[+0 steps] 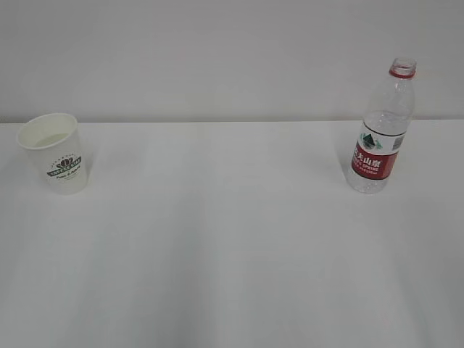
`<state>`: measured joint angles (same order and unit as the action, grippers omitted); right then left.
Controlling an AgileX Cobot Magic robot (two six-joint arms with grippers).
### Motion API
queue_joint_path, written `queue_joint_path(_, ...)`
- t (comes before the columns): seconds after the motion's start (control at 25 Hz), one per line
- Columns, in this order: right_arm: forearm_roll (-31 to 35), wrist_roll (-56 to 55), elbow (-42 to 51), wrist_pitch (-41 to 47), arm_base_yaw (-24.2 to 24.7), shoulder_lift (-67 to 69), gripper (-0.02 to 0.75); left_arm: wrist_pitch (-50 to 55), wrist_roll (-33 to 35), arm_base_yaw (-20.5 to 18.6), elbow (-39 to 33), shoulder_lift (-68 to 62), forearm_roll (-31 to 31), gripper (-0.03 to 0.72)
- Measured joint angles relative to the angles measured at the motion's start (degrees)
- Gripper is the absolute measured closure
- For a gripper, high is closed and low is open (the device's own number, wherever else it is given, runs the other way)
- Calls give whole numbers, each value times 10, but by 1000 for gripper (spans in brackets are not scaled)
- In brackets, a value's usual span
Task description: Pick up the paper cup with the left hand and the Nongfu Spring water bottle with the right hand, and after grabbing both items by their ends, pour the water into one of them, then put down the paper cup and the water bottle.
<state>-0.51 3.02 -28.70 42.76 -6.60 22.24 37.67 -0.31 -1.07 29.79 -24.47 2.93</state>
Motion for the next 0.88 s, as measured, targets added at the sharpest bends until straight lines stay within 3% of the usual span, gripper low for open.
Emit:
queue_joint_path(0.24, 0, -7, -6, 49, 0, 0, 145, 80, 53, 0, 0, 0, 52, 150)
queue_joint_path(0.88, -4, -19, -6, 193, 0, -1, 145, 234, 59, 0, 6, 1, 89, 154)
